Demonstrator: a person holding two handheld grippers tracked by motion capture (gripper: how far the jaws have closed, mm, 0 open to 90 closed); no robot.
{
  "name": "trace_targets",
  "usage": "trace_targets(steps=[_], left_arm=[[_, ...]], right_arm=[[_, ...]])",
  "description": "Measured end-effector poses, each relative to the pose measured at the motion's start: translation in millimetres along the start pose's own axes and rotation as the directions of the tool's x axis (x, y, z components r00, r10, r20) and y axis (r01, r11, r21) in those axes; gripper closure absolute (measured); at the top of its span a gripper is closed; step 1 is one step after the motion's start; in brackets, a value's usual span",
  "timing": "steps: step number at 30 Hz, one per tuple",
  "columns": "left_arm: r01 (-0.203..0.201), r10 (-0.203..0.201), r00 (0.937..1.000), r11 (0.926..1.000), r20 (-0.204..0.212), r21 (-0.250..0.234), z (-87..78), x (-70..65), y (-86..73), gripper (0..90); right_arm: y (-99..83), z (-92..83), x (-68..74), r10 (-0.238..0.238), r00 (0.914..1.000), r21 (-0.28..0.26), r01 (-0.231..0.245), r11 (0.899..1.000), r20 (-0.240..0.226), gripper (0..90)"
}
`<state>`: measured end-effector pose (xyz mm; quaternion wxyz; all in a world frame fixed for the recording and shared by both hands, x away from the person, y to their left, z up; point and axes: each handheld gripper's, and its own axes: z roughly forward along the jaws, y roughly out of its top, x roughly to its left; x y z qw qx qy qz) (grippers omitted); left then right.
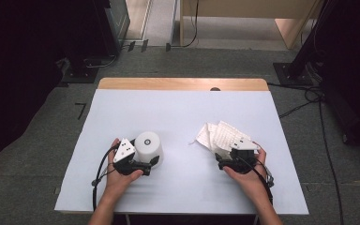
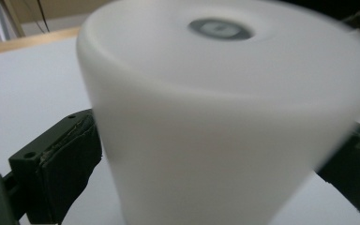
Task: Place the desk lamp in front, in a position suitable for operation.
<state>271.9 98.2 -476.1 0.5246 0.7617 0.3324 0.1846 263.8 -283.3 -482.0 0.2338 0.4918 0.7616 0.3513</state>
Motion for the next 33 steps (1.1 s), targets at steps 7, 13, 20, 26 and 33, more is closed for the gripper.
trace_targets(steps=[7, 13, 20, 26, 33], left_arm=[[0.07, -0.059, 0.9702, 0.9968, -0.235, 0.037, 14.3, -21.3, -4.2, 0.0], [0.117, -0.109, 0.9383, 0.9931, -0.328, 0.005, 20.7, -33.7, -2.2, 0.0], [0.09, -0.076, 0.9495, 0.9954, -0.304, 0.032, 24.0, -27.3, -1.1, 7.7], [0.051, -0.034, 0.9547, 0.9975, -0.296, 0.049, 21.0, -22.7, -0.4, 8.1], [-0.015, 0.013, 0.9889, 0.9997, -0.148, -0.017, -1.6, -13.4, 13.5, 8.2]], right_arm=[[14.2, -0.7, 1.7, 0.04, 0.9992, -0.047, -0.04, 0.998, -0.004, 11.9], [28.8, 8.6, -0.1, 0.121, 0.9926, -0.077, -0.119, 0.99, 0.015, 11.9], [22.6, 29.6, -10.5, 0.202, 0.9752, 0.019, -0.204, 0.979, 0.091, 12.1], [11.6, 40.9, -9.9, 0.159, 0.9788, 0.059, -0.168, 0.984, 0.129, 13.6], [9.1, 38.4, -9.1, 0.148, 0.9804, 0.059, -0.157, 0.986, 0.13, 18.4]])
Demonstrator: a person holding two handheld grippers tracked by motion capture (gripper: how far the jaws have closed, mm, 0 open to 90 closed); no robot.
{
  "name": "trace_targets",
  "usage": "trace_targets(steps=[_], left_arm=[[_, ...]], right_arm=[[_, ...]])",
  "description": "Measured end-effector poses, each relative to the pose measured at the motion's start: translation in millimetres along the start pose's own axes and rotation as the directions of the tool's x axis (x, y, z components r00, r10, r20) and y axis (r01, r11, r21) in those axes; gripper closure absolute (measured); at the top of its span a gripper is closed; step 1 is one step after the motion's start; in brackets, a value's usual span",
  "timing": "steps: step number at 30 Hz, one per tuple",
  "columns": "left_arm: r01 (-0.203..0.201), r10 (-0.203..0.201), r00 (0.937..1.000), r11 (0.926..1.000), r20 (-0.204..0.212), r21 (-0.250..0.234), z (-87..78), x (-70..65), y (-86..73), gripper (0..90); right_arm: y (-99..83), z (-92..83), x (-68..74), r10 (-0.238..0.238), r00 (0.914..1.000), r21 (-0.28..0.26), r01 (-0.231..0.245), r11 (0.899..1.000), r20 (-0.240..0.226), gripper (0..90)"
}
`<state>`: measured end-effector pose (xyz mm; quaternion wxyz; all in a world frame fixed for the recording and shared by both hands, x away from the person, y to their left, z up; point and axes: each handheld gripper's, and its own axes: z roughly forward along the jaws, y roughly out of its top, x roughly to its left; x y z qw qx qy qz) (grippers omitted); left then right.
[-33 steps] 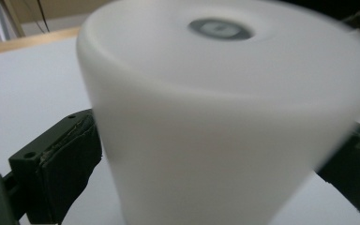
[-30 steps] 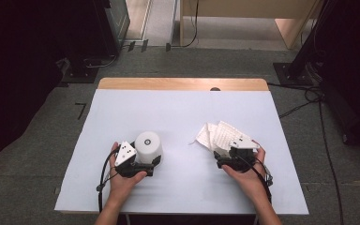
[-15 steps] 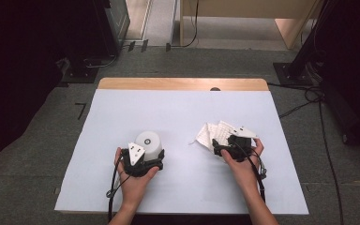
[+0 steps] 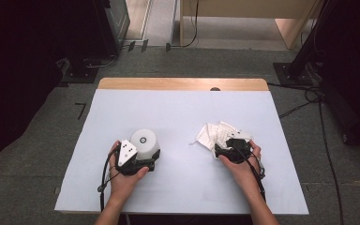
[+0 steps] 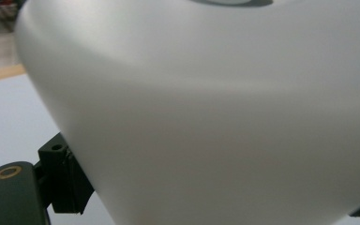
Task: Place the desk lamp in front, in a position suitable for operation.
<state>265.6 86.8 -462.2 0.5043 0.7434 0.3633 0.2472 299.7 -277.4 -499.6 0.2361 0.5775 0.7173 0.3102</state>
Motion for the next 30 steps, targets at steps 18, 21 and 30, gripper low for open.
trace_targets(steps=[18, 21, 30], left_arm=[[-0.242, 0.223, 0.959, 0.9657, 0.175, 0.095, 16.7, -40.3, 12.1, 8.2], [-0.269, 0.246, 0.9508, 0.9568, 0.188, 0.109, 20.7, -47.7, 12.9, 8.2], [-0.351, 0.32, 0.9272, 0.9244, 0.195, 0.151, 27.7, -73.2, 15.8, 8.3]], right_arm=[[15.6, -65.7, 5.4, -0.027, 0.9541, -0.253, -0.052, 0.966, -0.298, 83.7], [24.8, -82.7, 25.1, -0.062, 0.9281, -0.294, -0.053, 0.954, -0.367, 83.6], [30.2, -108.6, 105.1, -0.236, 0.877, -0.335, 0.092, 0.938, -0.418, 82.8]])
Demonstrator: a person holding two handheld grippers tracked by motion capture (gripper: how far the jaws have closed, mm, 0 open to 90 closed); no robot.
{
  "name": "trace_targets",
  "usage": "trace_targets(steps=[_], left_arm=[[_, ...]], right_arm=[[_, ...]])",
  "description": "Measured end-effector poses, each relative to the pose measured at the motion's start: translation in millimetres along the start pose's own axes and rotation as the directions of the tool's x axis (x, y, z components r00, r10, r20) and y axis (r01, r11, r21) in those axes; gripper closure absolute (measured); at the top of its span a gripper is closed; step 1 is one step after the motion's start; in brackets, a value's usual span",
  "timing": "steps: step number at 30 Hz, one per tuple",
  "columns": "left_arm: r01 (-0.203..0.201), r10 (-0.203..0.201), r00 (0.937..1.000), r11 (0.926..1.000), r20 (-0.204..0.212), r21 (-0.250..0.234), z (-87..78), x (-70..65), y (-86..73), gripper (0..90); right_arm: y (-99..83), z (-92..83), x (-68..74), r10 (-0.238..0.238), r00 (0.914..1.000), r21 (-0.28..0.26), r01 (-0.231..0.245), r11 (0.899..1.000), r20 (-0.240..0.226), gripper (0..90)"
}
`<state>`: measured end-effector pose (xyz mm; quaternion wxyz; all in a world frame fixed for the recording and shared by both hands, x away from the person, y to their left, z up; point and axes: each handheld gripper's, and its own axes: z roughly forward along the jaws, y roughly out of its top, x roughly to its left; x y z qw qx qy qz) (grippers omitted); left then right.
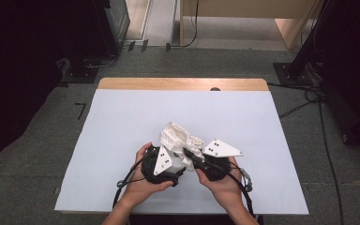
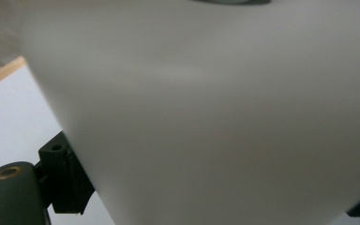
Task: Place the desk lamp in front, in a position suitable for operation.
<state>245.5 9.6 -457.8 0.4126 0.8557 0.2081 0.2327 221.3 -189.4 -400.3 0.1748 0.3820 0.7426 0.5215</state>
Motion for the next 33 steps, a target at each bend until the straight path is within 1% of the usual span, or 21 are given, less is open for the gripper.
trace_targets(steps=[2, 3, 5, 9, 10, 12, 14, 16, 18, 20, 21, 22, 24, 25, 26, 27, 28, 29, 30, 31, 33], left_arm=[[-0.005, 0.005, 1.0, 1.0, -0.005, 0.002, 0.4, -0.4, -1.0, 8.3], [0.004, -0.004, 1.0, 1.0, 0.009, -0.001, 0.0, 0.2, -2.1, 8.4], [0.011, -0.011, 0.9999, 0.9999, 0.01, -0.013, -0.2, -0.2, -1.6, 8.4], [0.011, -0.011, 0.9998, 0.9998, 0.015, -0.016, -0.2, 0.5, -1.3, 8.4], [0.009, -0.009, 0.9998, 0.9998, 0.016, -0.016, 0.3, 0.3, -2.0, 8.4], [0.003, -0.003, 0.9998, 1.0, 0.017, -0.008, 0.3, 0.4, -2.4, 8.4], [0.001, -0.001, 0.9998, 1.0, 0.019, -0.007, 0.2, 0.5, -2.4, 8.4], [-0.003, 0.003, 0.9998, 1.0, 0.022, -0.003, 0.2, 0.2, -2.5, 8.4], [-0.004, 0.004, 0.9998, 1.0, 0.021, -0.003, 0.3, 0.0, -2.7, 8.3], [-0.001, 0.001, 0.9998, 1.0, 0.021, -0.004, 0.8, -0.4, -2.5, 8.3], [0.001, -0.001, 0.9996, 1.0, 0.028, 0.007, 1.4, 0.7, -1.2, 8.3], [0.0, -0.001, 0.9994, 0.9998, 0.034, 0.02, 1.8, 1.1, 0.4, 8.3], [-0.011, 0.01, 0.9996, 0.9989, 0.028, 0.045, 2.3, -0.4, 3.8, 8.3], [-0.008, 0.007, 0.9997, 0.9983, 0.024, 0.058, 2.6, -0.9, 5.3, 8.4], [-0.012, 0.01, 0.9997, 0.9974, 0.023, 0.071, 2.7, -1.1, 6.8, 8.4], [-0.012, 0.01, 0.9997, 0.9974, 0.023, 0.071, 2.7, -1.1, 6.8, 8.5], [-0.021, 0.018, 0.9994, 0.996, 0.031, 0.086, 3.2, -0.6, 8.9, 8.6], [-0.019, 0.016, 0.9994, 0.9957, 0.031, 0.09, 3.7, -0.3, 9.7, 8.6], [-0.02, 0.017, 0.9994, 0.9954, 0.029, 0.094, 4.3, -1.0, 10.4, 8.6], [-0.03, 0.028, 0.9993, 0.9945, 0.025, 0.1, 4.7, -2.1, 11.3, 8.6], [-0.049, 0.048, 0.9988, 0.9932, 0.011, 0.106, 6.5, -6.4, 13.4, 8.6]], right_arm=[[-3.2, 2.1, -1.6, 0.008, 0.9999, 0.007, -0.008, 1.0, 0.01, 82.8], [-4.0, 2.5, -2.9, 0.011, 0.9999, 0.012, -0.011, 1.0, 0.01, 82.8], [-5.1, 2.3, -5.8, 0.02, 0.9996, 0.011, -0.02, 1.0, 0.022, 82.8], [-5.6, 1.4, -11.0, 0.037, 0.9989, 0.015, -0.037, 0.999, 0.031, 82.8], [-6.8, 1.8, -15.1, 0.048, 0.9982, 0.021, -0.048, 0.999, 0.036, 82.7], [-8.6, 3.6, -18.1, 0.059, 0.9973, 0.042, -0.061, 0.997, 0.042, 82.7], [-9.7, 4.6, -19.6, 0.059, 0.9972, 0.047, -0.062, 0.997, 0.046, 82.7], [-12.7, 7.1, -21.7, 0.063, 0.9962, 0.065, -0.067, 0.996, 0.06, 82.8], [-14.2, 8.4, -23.3, 0.076, 0.9953, 0.072, -0.08, 0.994, 0.059, 82.8], [-14.5, 8.8, -24.4, 0.077, 0.9953, 0.075, -0.081, 0.994, 0.058, 82.8], [-14.4, 9.2, -26.1, 0.075, 0.9951, 0.09, -0.081, 0.993, 0.064, 82.8], [-14.4, 9.5, -27.3, 0.077, 0.995, 0.093, -0.083, 0.992, 0.064, 82.9], [-14.4, 9.1, -28.5, 0.078, 0.9949, 0.104, -0.084, 0.991, 0.064, 82.8], [-14.2, 8.4, -28.8, 0.073, 0.9954, 0.108, -0.079, 0.991, 0.063, 82.8], [-13.6, 7.6, -28.9, 0.072, 0.9958, 0.111, -0.078, 0.991, 0.057, 82.8], [-13.6, 7.6, -28.9, 0.072, 0.9958, 0.111, -0.078, 0.991, 0.057, 82.8], [-11.1, 4.8, -27.1, 0.071, 0.9969, 0.112, -0.074, 0.991, 0.034, 82.7], [-9.2, 3.0, -24.7, 0.071, 0.9972, 0.114, -0.073, 0.991, 0.024, 82.7], [-7.1, 1.8, -22.0, 0.069, 0.9975, 0.109, -0.07, 0.992, 0.01, 82.7], [-5.0, 0.9, -19.3, 0.071, 0.9975, 0.102, -0.07, 0.992, -0.003, 82.7], [-1.1, 0.0, -15.4, 0.096, 0.9947, 0.08, -0.093, 0.992, -0.037, 82.6]])
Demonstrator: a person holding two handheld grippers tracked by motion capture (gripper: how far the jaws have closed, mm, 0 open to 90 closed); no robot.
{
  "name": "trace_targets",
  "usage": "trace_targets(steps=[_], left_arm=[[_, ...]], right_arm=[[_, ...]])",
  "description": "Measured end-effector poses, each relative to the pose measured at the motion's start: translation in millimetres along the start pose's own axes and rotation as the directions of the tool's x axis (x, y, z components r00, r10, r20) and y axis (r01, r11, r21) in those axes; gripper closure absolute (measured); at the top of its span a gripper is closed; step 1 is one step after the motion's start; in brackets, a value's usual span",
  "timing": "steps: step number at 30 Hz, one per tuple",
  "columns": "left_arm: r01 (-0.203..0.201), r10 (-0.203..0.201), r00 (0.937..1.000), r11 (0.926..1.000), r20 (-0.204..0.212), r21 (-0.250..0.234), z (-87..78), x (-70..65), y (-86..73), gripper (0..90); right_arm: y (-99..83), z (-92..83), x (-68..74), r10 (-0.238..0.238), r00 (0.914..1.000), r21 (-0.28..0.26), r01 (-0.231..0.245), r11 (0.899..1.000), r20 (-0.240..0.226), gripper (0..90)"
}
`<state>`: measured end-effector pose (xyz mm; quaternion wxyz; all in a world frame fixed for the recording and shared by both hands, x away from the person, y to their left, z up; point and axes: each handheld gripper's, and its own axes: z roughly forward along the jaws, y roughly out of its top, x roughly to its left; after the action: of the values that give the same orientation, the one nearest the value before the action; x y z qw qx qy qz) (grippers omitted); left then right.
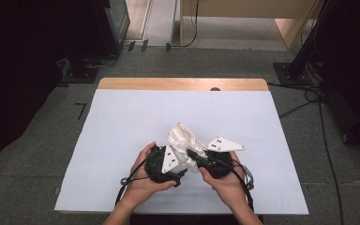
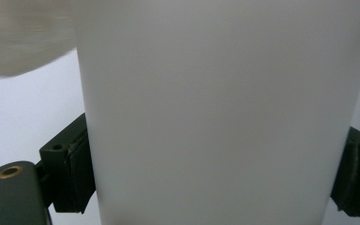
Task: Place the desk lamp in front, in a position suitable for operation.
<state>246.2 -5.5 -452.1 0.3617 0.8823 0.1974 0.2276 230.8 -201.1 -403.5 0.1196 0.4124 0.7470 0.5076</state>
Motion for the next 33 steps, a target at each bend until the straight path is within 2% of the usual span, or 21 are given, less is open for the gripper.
trace_targets(steps=[2, 3, 4, 5, 7, 8, 9, 10, 12, 14, 16, 19, 22, 23, 24, 26, 27, 28, 31, 32, 33], left_arm=[[-0.012, 0.012, 0.9999, 0.9999, -0.008, 0.002, 0.8, -2.5, 1.3, 8.6], [-0.035, 0.035, 0.9993, 0.9993, -0.017, 0.013, 1.8, -5.5, 3.2, 8.6], [-0.035, 0.035, 0.9993, 0.9993, -0.017, 0.013, 1.8, -5.5, 3.2, 8.6], [-0.034, 0.035, 0.9992, 0.9993, -0.022, 0.013, 2.7, -6.4, 4.0, 8.6], [-0.026, 0.026, 0.9995, 0.9996, -0.017, 0.014, 2.9, -4.7, 4.0, 8.6], [0.009, -0.009, 1.0, 0.9999, 0.001, 0.015, 3.3, -0.3, 3.6, 8.6], [0.015, -0.016, 0.9999, 0.9997, 0.007, 0.018, 3.3, 1.5, 3.7, 8.6], [0.015, -0.016, 0.9999, 0.9997, 0.007, 0.018, 3.3, 1.5, 3.7, 8.6], [0.031, -0.031, 0.9995, 0.9992, 0.01, 0.026, 3.5, 3.1, 4.8, 8.6], [0.013, -0.013, 0.9999, 0.9998, -0.002, 0.018, 3.7, -0.1, 6.2, 8.6], [-0.012, 0.012, 0.9999, 0.9998, 0.0, 0.016, 3.9, -6.7, 8.8, 8.6], [-0.032, 0.032, 0.9995, 0.9993, -0.005, 0.021, 4.1, -12.1, 10.7, 8.6], [0.012, -0.012, 0.9999, 0.9997, -0.005, 0.019, 0.9, -2.8, 8.8, 8.6], [0.012, -0.012, 0.9999, 0.9997, -0.005, 0.019, 0.9, -2.8, 8.8, 8.6], [0.04, -0.04, 0.9991, 0.9991, -0.015, 0.012, -0.6, 3.4, 7.1, 8.6], [0.026, -0.026, 0.9996, 0.9996, -0.009, 0.015, -1.6, 2.7, 8.4, 8.6], [0.026, -0.026, 0.9996, 0.9996, -0.009, 0.015, -1.6, 2.7, 8.4, 8.7], [0.0, 0.0, 1.0, 0.9999, -0.006, 0.012, -0.1, -6.9, 11.6, 8.6], [-0.021, 0.021, 0.9998, 0.9997, 0.007, 0.009, 1.3, -14.0, 14.3, 8.6], [-0.027, 0.027, 0.9996, 0.9996, 0.011, 0.008, 1.3, -15.2, 15.1, 8.6], [-0.011, 0.011, 0.9999, 0.9999, 0.01, -0.004, 0.5, -12.8, 14.9, 8.6]], right_arm=[[2.5, 0.4, 0.0, 0.044, 0.9984, -0.023, -0.045, 0.999, -0.035, 82.5], [2.8, 1.4, -1.3, 0.054, 0.9977, -0.034, -0.056, 0.998, -0.04, 82.3], [2.8, 1.4, -1.3, 0.054, 0.9977, -0.034, -0.056, 0.998, -0.04, 82.3], [1.2, 4.5, -6.1, 0.079, 0.9966, -0.044, -0.08, 0.996, -0.021, 82.0], [-0.9, 7.1, -10.1, 0.078, 0.9969, -0.042, -0.078, 0.996, -0.002, 82.0], [-6.9, 11.1, -18.4, 0.076, 0.9961, -0.012, -0.076, 0.997, 0.043, 82.2], [-9.4, 10.3, -21.9, 0.086, 0.9954, -0.01, -0.085, 0.996, 0.042, 82.4], [-9.4, 10.3, -21.9, 0.086, 0.9954, -0.01, -0.085, 0.996, 0.042, 82.4], [-7.9, 2.7, -19.4, 0.067, 0.9977, 0.011, -0.068, 0.998, 0.01, 82.7], [-3.6, -1.3, -11.0, 0.039, 0.9988, -0.015, -0.039, 0.999, -0.029, 82.6], [0.5, -2.0, -3.2, 0.021, 0.9988, -0.046, -0.023, 0.999, -0.044, 82.6], [0.1, 1.6, -5.8, 0.01, 0.9999, -0.067, -0.01, 0.998, 0.006, 82.4], [-5.9, 2.5, -16.8, 0.049, 0.9983, -0.029, -0.048, 0.998, 0.032, 82.5], [-5.9, 2.5, -16.8, 0.049, 0.9983, -0.029, -0.048, 0.998, 0.032, 82.5], [-7.0, 0.0, -16.0, 0.056, 0.9984, -0.029, -0.056, 0.998, 0.011, 82.5], [-3.4, -2.9, -7.1, 0.04, 0.9988, -0.041, -0.041, 0.998, -0.027, 82.6], [-3.4, -2.9, -7.1, 0.04, 0.9988, -0.041, -0.041, 0.998, -0.027, 82.6], [0.9, -4.2, 3.6, 0.011, 0.9989, -0.065, -0.014, 0.998, -0.045, 82.6], [2.9, -4.6, 6.9, -0.007, 0.9996, -0.089, 0.004, 0.996, -0.029, 82.6], [2.6, -4.6, 5.2, -0.003, 1.0, -0.094, 0.003, 0.996, -0.006, 82.5], [0.1, -4.1, -3.9, 0.035, 0.9993, -0.091, -0.033, 0.995, 0.016, 82.6]])
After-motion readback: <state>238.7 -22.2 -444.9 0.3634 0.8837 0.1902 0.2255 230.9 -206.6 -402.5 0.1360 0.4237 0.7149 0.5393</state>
